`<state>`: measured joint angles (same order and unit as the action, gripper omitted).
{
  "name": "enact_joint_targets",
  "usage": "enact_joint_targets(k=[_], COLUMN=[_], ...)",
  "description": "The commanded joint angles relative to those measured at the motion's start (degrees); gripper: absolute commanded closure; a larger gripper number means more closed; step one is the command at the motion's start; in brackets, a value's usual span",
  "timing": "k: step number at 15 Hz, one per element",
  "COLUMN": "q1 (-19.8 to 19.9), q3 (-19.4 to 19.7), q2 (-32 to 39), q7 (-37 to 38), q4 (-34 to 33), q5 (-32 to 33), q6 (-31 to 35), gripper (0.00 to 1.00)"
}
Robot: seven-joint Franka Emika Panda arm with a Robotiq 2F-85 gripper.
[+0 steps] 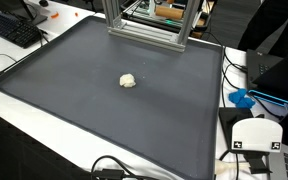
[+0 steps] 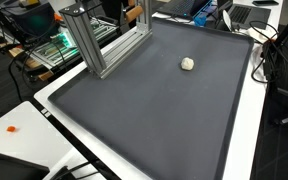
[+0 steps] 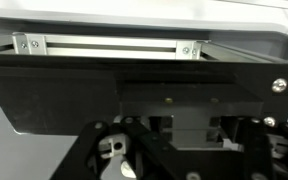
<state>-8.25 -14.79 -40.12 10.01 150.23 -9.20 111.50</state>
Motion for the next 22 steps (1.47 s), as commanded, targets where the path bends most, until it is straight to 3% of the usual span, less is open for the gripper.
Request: enact_joint_targets(k=[1,4,6,15,22], q1=[-0.6,-0.7,-0.6,0.0,2.4], q3=[0.5,0.5,0.5,0.2,-0.7], q2=[0.1,0.0,0.1,2.6,13.3], q7=[1.3,1.8,1.9,1.6,4.0], q4=[0.8,0.4,0.5,-6.2,-16.1], q5=[0.4,0.2,0.4,2.7,8.6], q6=[1.1,0.7,0.7,-0.6,8.1], gripper=[0.58,0.73,0.78,0.78,0.78])
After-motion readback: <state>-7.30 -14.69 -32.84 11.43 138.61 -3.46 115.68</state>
